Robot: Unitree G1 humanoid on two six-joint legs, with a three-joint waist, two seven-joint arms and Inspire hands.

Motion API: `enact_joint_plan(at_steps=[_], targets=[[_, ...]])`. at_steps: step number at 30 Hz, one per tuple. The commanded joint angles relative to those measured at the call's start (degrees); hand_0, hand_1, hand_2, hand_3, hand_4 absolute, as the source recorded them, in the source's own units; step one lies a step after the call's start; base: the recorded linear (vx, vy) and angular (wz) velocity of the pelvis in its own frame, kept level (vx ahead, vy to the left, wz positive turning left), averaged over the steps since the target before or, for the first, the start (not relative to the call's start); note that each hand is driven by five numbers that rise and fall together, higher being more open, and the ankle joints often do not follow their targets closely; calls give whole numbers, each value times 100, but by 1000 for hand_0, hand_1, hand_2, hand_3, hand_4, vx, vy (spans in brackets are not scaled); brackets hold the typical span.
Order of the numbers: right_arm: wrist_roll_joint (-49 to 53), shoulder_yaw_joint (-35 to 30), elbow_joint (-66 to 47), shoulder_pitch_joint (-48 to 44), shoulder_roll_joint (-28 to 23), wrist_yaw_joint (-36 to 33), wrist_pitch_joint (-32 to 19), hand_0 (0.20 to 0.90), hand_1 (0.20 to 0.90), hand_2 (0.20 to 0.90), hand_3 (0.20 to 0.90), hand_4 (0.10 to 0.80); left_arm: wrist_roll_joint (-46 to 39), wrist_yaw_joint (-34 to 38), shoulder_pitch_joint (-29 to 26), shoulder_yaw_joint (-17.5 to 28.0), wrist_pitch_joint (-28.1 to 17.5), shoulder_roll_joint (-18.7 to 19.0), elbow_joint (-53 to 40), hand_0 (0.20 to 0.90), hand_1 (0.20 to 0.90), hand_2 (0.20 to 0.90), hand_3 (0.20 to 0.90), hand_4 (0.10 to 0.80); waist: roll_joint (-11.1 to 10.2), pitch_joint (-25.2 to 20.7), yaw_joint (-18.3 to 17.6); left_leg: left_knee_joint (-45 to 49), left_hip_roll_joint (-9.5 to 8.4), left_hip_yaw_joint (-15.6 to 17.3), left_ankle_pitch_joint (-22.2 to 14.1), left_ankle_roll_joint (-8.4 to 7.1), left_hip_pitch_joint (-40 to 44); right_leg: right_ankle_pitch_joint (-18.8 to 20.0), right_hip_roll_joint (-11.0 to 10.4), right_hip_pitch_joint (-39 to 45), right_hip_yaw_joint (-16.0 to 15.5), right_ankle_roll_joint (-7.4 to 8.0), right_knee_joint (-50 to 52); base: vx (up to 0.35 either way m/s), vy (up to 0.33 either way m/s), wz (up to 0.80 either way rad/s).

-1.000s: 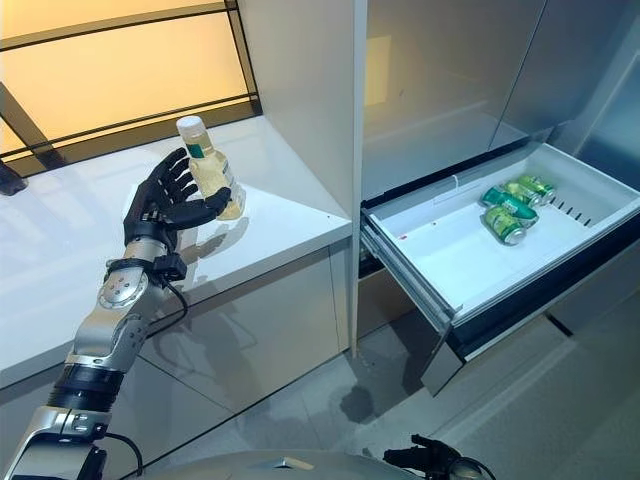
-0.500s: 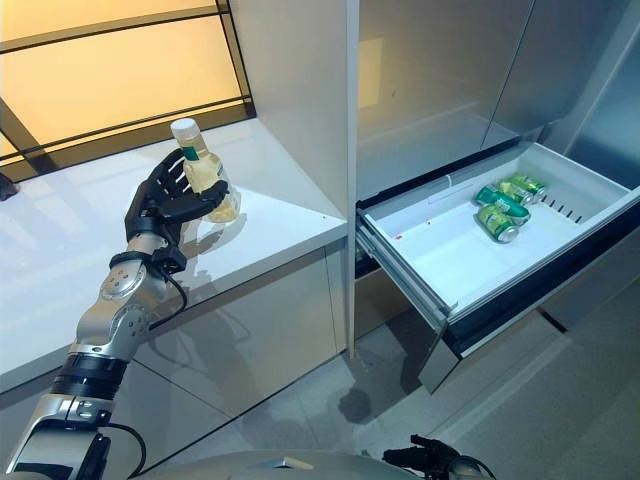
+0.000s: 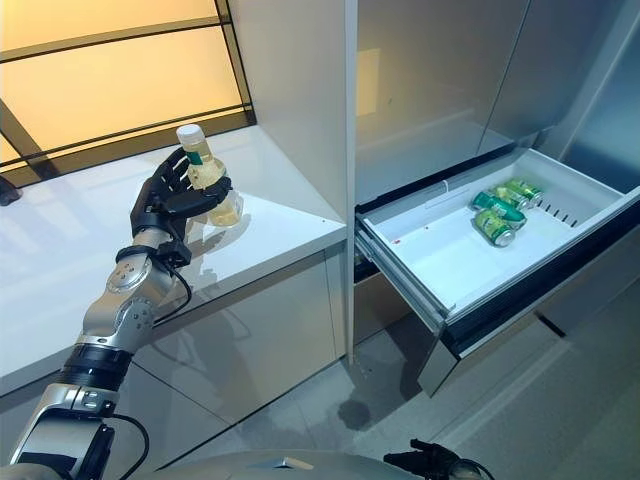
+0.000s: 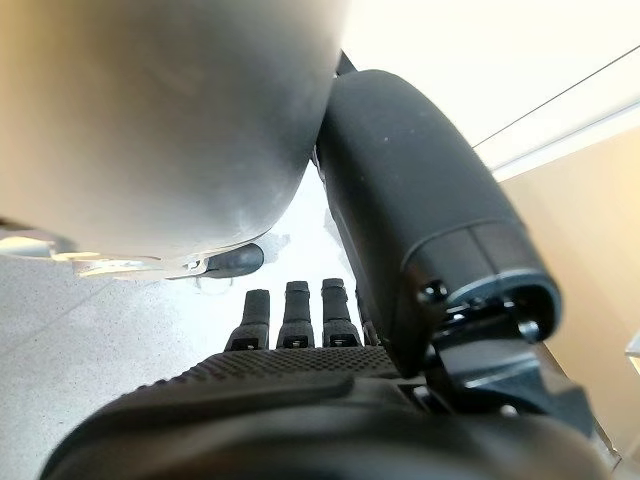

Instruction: Put drinks into fridge and close the fridge

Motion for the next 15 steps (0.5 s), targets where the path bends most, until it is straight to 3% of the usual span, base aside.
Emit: enact_joint_plan(at_steps=[1, 15], targets=[[-55, 339, 152, -41, -151, 112, 34, 900, 900, 900, 900, 800, -42, -52, -1544, -52, -432, 245, 167, 900, 900, 900, 900, 800, 42, -134, -71, 20, -201, -310, -687, 63, 84, 61, 73, -320, -105, 336, 157, 0, 0, 0], [-64, 380, 211, -71, -191, 143, -11, 900, 900, 900, 900, 800, 68, -32, -1815, -185, -394, 335, 428, 900, 900, 900, 900, 800, 49, -162, -106, 21, -198, -289, -683, 62, 73, 65, 84, -344, -70, 342, 163, 0, 0, 0]])
